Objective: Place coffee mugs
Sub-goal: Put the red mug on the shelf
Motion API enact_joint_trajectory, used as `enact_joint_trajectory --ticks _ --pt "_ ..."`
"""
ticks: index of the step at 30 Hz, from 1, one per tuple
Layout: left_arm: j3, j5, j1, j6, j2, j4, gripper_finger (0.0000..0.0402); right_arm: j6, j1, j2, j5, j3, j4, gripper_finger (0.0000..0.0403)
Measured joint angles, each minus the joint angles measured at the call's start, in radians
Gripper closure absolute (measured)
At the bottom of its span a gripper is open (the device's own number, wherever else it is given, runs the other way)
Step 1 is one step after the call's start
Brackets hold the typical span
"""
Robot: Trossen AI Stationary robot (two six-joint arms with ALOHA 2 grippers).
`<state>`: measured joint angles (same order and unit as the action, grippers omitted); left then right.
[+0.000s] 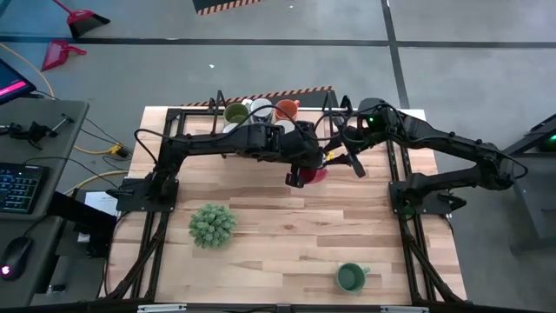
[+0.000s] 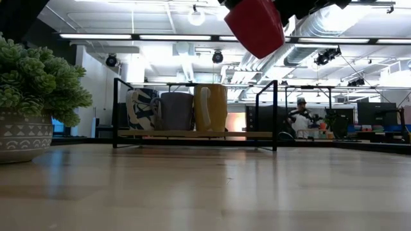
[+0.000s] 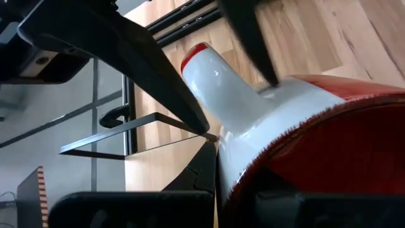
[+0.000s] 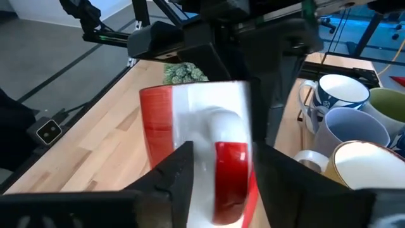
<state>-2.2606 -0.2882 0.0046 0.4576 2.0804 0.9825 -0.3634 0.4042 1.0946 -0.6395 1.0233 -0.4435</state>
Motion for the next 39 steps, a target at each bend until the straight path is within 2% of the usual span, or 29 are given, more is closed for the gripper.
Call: enact_joint_trajectory --ticks 5,9,10,19,31,39 --pt "0.000 -0.012 -0.011 0.008 0.000 -0.002 0.0396 0.000 0.000 0.000 0.003 0.000 0.001 0.0306" --pt "0.000 -0.020 -0.013 0.022 0.000 0.001 0.0396 0.031 0.000 0.000 -0.014 0.000 0.000 0.0376" --pt "0.000 -0.018 -0.013 0.022 0.000 0.000 0.0396 0.033 0.000 0.000 -0.023 0.000 0.000 0.0383" --pt "-0.001 -0.034 -0.015 0.033 -0.004 -0.017 0.0391 0.069 -0.010 -0.001 -0.039 0.036 -0.017 0.0382" --pt "0.000 -0.157 -0.044 0.133 -0.031 -0.040 0.0303 0.078 -0.010 -0.002 -0.016 0.045 -0.026 0.0382" --pt "0.000 -0.244 -0.081 0.094 -0.107 0.030 0.0245 0.097 -0.010 -0.002 -0.007 0.045 -0.026 0.0382"
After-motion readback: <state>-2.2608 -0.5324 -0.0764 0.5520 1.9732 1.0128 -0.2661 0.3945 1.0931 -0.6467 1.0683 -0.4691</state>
